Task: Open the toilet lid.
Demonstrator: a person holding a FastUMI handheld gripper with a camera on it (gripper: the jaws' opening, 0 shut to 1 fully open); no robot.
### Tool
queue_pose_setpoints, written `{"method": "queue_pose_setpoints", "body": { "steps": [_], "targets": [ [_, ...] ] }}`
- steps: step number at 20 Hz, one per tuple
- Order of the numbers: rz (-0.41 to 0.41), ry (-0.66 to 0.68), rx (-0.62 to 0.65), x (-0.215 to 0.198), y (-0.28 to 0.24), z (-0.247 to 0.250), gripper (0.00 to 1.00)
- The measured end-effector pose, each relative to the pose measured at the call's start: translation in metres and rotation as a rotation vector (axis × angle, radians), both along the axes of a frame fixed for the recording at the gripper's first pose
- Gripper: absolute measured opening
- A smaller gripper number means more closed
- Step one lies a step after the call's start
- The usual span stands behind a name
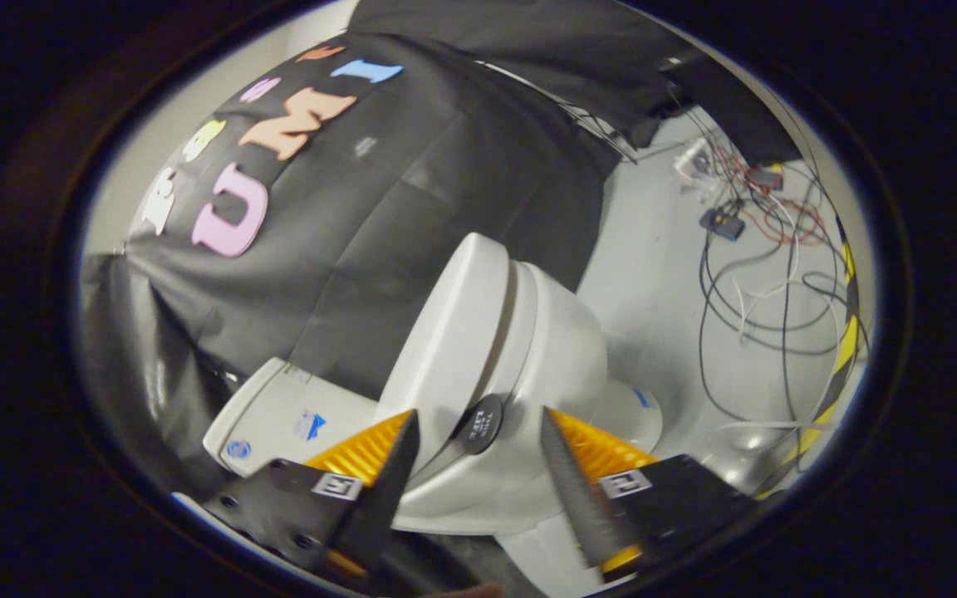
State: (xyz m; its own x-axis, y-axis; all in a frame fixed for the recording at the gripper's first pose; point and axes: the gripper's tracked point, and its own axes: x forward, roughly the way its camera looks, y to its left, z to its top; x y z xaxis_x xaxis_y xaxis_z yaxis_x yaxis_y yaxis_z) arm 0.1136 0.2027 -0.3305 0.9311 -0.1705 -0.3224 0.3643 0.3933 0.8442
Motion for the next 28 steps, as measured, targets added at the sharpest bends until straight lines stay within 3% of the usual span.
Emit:
{"method": "queue_pose_setpoints", "body": {
  "steps": [1, 3, 7, 10, 14, 28],
  "targets": [
    [0.018, 0.026, 0.036, -0.007, 0.009, -0.010, 0.67],
    [0.002, -0.069, 0.114, 0.007, 0.011, 0.004, 0.48],
    [0.038, -0.036, 0.078, 0.006, 0.013, 0.004, 0.10],
    [0.090, 0.001, -0.038, 0.002, 0.017, 0.003, 0.10],
    [0.082, -0.003, -0.015, 0.005, 0.014, 0.007, 0.10],
    [0.059, 0.063, -0.112, 0.008, 0.018, 0.057, 0.07]
  ]
}}
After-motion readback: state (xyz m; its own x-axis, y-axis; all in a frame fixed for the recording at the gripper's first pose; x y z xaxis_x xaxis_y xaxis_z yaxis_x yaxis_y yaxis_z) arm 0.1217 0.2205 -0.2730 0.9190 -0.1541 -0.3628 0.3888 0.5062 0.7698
